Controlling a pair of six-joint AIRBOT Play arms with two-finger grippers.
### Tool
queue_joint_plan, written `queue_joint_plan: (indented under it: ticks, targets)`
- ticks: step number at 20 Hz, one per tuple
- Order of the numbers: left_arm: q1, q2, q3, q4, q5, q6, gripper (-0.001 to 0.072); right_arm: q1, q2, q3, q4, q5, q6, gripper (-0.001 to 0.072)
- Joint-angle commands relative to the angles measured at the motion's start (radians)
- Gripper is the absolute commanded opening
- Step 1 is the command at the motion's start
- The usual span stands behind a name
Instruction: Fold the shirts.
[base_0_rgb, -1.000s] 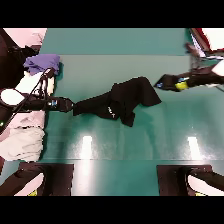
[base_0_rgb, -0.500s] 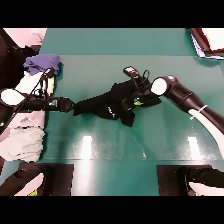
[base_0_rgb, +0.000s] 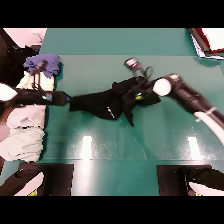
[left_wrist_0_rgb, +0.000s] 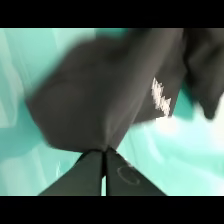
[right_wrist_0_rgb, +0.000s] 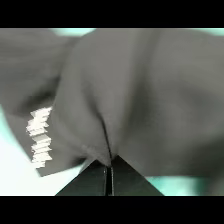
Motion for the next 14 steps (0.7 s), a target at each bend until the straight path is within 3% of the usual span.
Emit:
queue_joint_plan:
  ticks: [1,5,9,14]
  targets:
    - [0.095,0.002,0.232,-0.001,-0.059,-0.023,0.0025,-0.153,0.158,0.079,-0.157,0.104,0.074,0.0018]
    - [0.124,0.002,0.645,-0.017,-0.073,-0.023,0.0025,-0.412,0.323,0.249,-0.156,0.125,0.076,0.0018]
    - [0.124,0.002,0.967,-0.030,-0.074,-0.023,0.0024,-0.550,0.425,0.404,-0.155,0.130,0.075,0.0017]
    - [0.123,0.040,1.144,-0.056,-0.099,-0.023,0.0025,-0.610,0.514,0.529,-0.156,0.159,0.075,0.0017]
